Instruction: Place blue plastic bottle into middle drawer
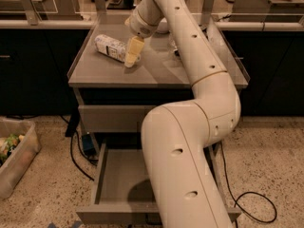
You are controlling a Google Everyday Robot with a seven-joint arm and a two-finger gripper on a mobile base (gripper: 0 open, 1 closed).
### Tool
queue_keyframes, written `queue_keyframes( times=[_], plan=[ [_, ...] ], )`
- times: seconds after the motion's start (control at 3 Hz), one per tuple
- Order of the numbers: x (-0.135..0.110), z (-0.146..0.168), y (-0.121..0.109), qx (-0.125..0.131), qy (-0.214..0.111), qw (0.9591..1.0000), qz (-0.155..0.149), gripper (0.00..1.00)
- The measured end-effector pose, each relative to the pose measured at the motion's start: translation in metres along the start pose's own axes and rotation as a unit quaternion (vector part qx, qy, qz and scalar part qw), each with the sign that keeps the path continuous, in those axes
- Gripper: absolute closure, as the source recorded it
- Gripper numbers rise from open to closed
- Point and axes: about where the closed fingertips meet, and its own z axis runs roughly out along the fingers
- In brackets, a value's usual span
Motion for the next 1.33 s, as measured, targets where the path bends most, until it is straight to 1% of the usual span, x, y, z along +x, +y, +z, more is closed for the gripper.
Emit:
queue_keyframes(
  times=[0.33, 0.67, 1.0, 1.33],
  plan=[
    [-0.0047, 0.0427, 0.0065, -0.021, -0.019, 0.9996, 0.001, 0.0],
    [-0.0029, 0.0496, 0.0078, -0.024, -0.02, 0.9995, 0.002, 0.0],
    [-0.0029, 0.0497, 0.0078, -0.024, -0.02, 0.9995, 0.002, 0.21],
    [-0.0029, 0.0497, 0.0078, -0.024, -0.02, 0.9995, 0.002, 0.44]
  ],
)
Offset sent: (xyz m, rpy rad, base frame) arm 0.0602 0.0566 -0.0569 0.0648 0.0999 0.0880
